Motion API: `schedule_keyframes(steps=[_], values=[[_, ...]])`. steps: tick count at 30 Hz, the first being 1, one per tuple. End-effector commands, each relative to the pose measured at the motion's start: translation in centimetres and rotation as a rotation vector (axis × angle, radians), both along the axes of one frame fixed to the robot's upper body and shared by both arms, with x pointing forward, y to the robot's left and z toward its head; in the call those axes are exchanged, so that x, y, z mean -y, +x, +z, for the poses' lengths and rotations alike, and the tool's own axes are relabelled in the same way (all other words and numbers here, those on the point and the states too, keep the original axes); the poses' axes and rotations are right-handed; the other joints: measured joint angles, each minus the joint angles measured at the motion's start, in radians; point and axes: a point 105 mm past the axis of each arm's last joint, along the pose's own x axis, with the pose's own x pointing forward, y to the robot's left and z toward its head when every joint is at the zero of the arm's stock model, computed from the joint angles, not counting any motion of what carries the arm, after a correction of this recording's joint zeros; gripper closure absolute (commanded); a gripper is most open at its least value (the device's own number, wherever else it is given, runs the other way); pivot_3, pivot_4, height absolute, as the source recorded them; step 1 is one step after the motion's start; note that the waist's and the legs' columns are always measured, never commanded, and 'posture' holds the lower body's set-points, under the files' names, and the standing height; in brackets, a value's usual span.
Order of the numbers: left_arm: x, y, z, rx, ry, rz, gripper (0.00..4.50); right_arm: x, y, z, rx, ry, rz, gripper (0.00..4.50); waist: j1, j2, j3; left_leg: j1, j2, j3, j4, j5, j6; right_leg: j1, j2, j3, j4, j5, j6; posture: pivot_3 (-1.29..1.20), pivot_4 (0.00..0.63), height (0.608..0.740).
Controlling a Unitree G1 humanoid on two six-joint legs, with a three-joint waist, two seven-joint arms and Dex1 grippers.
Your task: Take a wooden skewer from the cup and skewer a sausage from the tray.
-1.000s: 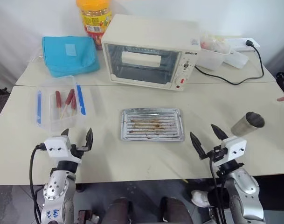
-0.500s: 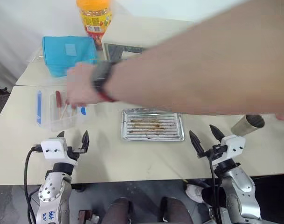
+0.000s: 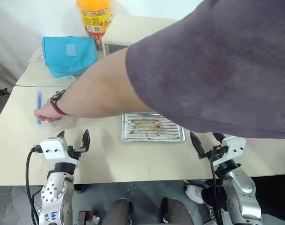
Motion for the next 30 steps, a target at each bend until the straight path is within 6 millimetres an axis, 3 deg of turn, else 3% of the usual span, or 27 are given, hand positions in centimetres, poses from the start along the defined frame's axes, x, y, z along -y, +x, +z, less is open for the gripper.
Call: schedule_keyframes(steps=[1,15,21,30], values=[[0.7,-0.3,-0.2,0.004,0.001,0.003,0.01,0.6,-0.3,1.2,0.038,-0.019,-0.003,0.00,0.000,0.000,0.000,0.000,0.000,0.000,0.000,0.000,0.000,0.000,0.000,0.000,0.000,0.000,0.000,0.00,0.150,0.740],[0.6,1.4,1.4,0.058,0.022,-0.068,0.01,1.0,-0.4,1.4,0.051,-0.021,-0.059,0.00,0.000,0.000,0.000,0.000,0.000,0.000,0.000,0.000,0.000,0.000,0.000,0.000,0.000,0.000,0.000,0.00,0.150,0.740],[0.4,2.3,0.9,0.048,0.035,-0.067,0.01,1.1,-0.3,1.3,0.055,-0.009,-0.080,0.00,0.001,0.000,0.000,0.000,0.000,0.000,0.000,0.000,0.000,0.000,0.000,0.000,0.000,0.000,0.000,0.00,0.150,0.740],[0.0,1.4,1.2,0.072,0.045,-0.039,0.01,0.7,0.4,1.1,0.055,-0.012,-0.047,0.00,-0.001,0.000,0.000,0.000,0.000,0.000,0.000,0.000,0.000,0.000,0.000,0.000,0.000,0.000,0.000,0.00,0.150,0.740]])
